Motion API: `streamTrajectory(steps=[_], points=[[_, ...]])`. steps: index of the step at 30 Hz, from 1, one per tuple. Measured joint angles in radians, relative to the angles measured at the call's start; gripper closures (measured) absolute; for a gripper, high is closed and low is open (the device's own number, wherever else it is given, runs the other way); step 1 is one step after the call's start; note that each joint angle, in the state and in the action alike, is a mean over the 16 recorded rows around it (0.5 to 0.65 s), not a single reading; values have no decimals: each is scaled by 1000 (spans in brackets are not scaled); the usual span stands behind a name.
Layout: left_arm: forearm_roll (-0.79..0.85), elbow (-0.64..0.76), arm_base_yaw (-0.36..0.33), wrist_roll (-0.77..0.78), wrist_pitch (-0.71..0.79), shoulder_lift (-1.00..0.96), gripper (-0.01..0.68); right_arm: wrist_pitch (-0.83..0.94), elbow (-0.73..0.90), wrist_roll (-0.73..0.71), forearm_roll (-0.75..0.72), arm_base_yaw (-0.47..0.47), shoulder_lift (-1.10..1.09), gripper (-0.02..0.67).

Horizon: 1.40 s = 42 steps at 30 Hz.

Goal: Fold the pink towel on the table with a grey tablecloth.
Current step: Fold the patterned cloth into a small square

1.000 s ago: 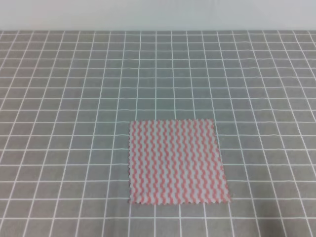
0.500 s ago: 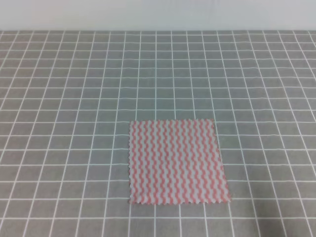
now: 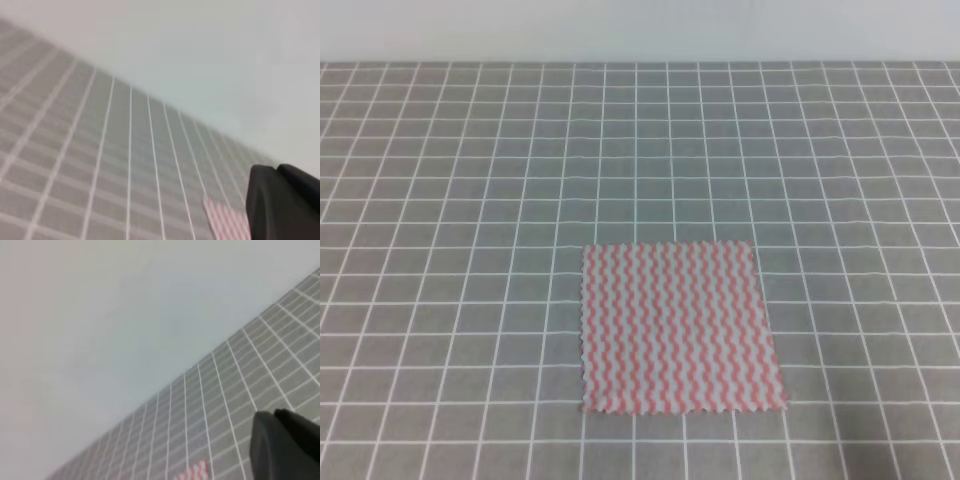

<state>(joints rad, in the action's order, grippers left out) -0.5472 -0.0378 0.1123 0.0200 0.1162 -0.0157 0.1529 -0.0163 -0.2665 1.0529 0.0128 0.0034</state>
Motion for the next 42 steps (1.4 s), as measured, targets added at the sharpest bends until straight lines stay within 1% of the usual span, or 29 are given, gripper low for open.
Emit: streamTrajectory(steps=[7, 15, 21, 26, 32, 36, 42], points=[[2, -117, 0, 3, 140, -136, 675, 122, -96, -1, -117, 0, 100, 665], [6, -291, 0, 49, 325, -423, 676, 320, -263, 0, -264, 0, 300, 665], [-19, -367, 0, 119, 404, -598, 676, 459, -359, -1, -327, 0, 468, 665], [-101, -385, 4, 258, 410, -683, 675, 530, -405, -17, -335, 0, 595, 665], [-299, -386, 32, 484, 394, -758, 675, 573, -450, -63, -308, 26, 739, 665], [-459, -386, 65, 666, 394, -820, 675, 551, -481, -89, -280, 98, 831, 664], [-662, -386, 112, 864, 397, -916, 675, 452, -521, -108, -243, 259, 966, 664]])
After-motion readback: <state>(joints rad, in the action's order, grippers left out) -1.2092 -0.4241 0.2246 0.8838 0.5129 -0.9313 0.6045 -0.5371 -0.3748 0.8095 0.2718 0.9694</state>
